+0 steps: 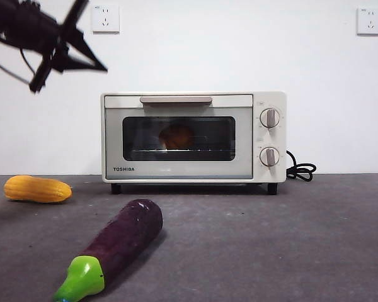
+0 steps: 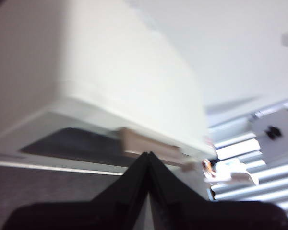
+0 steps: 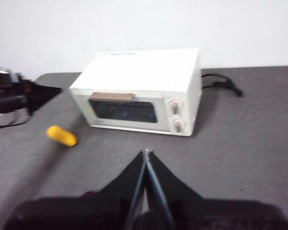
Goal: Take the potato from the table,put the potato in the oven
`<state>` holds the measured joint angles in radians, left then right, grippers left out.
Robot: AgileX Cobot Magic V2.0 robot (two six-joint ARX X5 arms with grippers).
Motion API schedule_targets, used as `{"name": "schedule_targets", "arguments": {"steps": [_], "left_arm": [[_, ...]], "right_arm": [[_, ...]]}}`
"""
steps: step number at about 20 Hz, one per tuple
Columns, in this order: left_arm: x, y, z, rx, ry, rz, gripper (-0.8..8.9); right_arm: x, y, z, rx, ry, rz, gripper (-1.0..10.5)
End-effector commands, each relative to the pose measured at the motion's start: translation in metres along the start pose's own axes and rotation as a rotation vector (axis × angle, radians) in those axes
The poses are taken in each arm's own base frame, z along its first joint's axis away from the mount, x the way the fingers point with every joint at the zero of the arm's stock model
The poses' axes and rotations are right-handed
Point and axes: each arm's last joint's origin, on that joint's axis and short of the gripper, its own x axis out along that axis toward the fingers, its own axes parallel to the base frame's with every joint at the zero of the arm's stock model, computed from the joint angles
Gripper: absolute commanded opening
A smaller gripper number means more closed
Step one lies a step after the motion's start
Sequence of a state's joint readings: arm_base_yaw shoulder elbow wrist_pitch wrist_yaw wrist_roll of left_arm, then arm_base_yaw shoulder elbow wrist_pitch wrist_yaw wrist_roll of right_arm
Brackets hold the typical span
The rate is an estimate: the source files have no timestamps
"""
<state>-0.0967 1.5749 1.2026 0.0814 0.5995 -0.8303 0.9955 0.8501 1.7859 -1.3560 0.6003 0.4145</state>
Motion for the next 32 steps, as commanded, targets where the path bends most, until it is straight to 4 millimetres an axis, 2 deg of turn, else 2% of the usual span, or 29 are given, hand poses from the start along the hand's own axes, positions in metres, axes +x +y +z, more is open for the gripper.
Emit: {"name": "schedule_targets", "arguments": {"steps": [1, 7, 12, 19, 23, 28, 30, 32], "left_arm": [[-0.016, -0.018, 0.0, 0.144, -0.002, -0.041, -0.06], [-0.057, -0.048, -0.01, 0.345, 0.032, -0.013, -0.05], [-0.09, -0.069, -0.022, 0.328, 0.061, -0.004, -0.04], [-0.138, -0.097, -0.047, 0.306, 0.187, -0.138, -0.04], [-0.151, -0.107, -0.05, 0.347, 0.147, -0.165, -0.04], [-0.153, -0.108, -0.05, 0.364, 0.137, -0.161, -0.04], [-0.153, -0.107, -0.05, 0.476, 0.117, -0.149, -0.04], [-0.153, -0.104, -0.049, 0.661, 0.084, -0.083, -0.04]], "right_arm": [[0.004, 0.001, -0.001, -0.035, 0.013, -0.045, 0.0], [0.006, 0.003, -0.001, -0.04, 0.018, -0.047, 0.0], [0.006, 0.003, -0.001, -0.04, 0.018, -0.047, 0.0], [0.006, 0.003, -0.001, -0.04, 0.018, -0.047, 0.0], [0.006, 0.003, -0.001, -0.04, 0.018, -0.047, 0.0], [0.006, 0.003, -0.001, -0.04, 0.018, -0.047, 0.0], [0.006, 0.003, -0.001, -0.04, 0.018, -0.047, 0.0], [0.006, 0.003, -0.001, -0.04, 0.018, -0.047, 0.0]]}}
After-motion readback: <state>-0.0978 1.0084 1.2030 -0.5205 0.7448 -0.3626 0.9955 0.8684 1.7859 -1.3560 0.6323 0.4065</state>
